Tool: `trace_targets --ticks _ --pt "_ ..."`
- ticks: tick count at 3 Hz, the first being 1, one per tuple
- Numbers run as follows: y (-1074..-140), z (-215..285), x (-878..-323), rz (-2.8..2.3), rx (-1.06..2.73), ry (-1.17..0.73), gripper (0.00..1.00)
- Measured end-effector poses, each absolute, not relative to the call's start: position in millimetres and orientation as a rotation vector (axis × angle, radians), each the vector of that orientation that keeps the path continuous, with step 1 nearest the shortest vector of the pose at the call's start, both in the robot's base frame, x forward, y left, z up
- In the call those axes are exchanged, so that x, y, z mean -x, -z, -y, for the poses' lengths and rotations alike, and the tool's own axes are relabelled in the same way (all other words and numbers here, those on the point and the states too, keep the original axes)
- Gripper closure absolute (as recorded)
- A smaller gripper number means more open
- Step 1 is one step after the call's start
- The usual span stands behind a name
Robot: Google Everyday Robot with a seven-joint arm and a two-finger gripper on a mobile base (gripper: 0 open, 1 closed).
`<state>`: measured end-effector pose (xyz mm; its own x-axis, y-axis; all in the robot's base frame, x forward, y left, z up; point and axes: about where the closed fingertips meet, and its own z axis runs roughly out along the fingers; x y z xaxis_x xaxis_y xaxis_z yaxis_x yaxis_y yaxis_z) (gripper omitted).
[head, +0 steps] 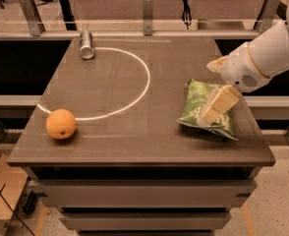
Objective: Move green jalapeno chip bag near redbull can
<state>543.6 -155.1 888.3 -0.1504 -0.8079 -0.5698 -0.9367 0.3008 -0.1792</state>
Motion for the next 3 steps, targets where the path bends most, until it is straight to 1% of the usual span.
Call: trace_targets --ticks 1,2,3 --pt "-860.2 153.7 -550.3 -2.044 1.526 -0.322 0.00" --pt "-848.1 155.0 -554.4 -2.065 1.518 -0.331 0.17" --pt "-851.6 152.3 -557.8 -2.051 1.518 -0.320 0.39"
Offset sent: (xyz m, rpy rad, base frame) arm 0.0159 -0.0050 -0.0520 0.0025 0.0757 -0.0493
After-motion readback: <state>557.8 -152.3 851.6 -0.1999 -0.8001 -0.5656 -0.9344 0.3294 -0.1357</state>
